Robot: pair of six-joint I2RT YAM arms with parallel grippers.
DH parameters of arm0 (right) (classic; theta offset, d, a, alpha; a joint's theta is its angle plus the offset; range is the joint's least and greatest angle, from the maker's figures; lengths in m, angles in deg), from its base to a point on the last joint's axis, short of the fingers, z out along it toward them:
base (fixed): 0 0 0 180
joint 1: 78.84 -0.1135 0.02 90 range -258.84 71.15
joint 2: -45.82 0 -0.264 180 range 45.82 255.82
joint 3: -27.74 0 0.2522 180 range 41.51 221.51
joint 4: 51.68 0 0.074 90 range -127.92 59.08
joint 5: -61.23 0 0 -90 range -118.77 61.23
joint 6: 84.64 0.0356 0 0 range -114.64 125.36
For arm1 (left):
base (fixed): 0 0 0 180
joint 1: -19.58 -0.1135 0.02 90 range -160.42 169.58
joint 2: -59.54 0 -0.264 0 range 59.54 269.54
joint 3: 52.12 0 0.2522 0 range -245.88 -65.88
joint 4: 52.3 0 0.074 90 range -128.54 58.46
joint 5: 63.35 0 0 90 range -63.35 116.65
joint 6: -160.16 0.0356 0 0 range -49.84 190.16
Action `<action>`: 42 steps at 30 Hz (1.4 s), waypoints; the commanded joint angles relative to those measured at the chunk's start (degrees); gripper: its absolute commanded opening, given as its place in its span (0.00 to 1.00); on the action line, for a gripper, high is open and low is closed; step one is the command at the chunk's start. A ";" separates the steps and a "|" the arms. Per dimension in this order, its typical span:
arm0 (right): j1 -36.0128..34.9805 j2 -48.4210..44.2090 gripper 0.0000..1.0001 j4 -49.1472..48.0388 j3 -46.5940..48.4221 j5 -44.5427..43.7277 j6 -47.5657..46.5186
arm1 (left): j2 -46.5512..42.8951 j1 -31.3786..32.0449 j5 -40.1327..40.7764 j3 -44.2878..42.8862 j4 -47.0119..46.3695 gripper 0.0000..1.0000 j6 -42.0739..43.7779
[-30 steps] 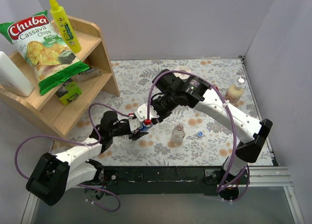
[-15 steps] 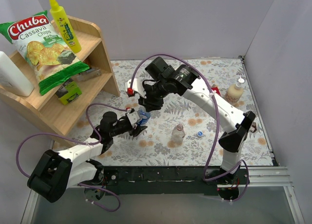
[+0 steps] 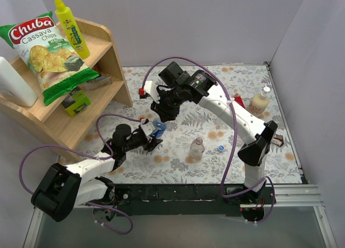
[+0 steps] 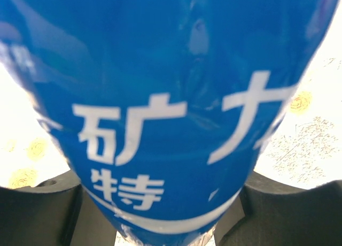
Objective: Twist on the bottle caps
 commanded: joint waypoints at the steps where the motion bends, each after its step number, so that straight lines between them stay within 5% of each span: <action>1: -1.72 1.11 0.40 6.57 0.60 0.02 2.29 | -2.07 -0.03 1.16 -1.35 -8.87 0.00 -4.43; 5: -1.72 0.15 0.61 5.69 3.23 -0.34 2.46 | -1.63 -0.03 0.11 -0.74 -7.38 0.00 -4.79; 7: -1.64 -0.38 0.83 5.34 4.72 0.01 1.85 | -1.19 -0.03 -0.42 -0.38 -6.94 0.00 -5.40; 9: -0.85 -2.92 0.91 4.55 3.60 0.62 -0.34 | -0.66 -0.03 -0.07 0.49 -6.93 0.00 -6.89; 15: 9.23 -15.75 0.92 -4.31 -10.99 8.86 -3.43 | -0.31 -0.03 -7.52 -0.28 -5.80 0.00 -8.03; 18: 15.30 -19.89 0.99 -16.60 -14.06 17.64 -0.02 | -0.13 -0.03 -13.59 -2.93 -2.54 0.00 -12.06; 26: 15.59 -20.50 0.98 -37.01 -21.09 34.02 9.49 | 0.04 0.32 -18.96 -11.28 2.82 0.00 -18.32; 42: 15.24 -24.47 0.98 -58.65 -36.48 38.15 17.49 | 4.00 0.41 -20.19 -18.40 6.95 0.00 -16.57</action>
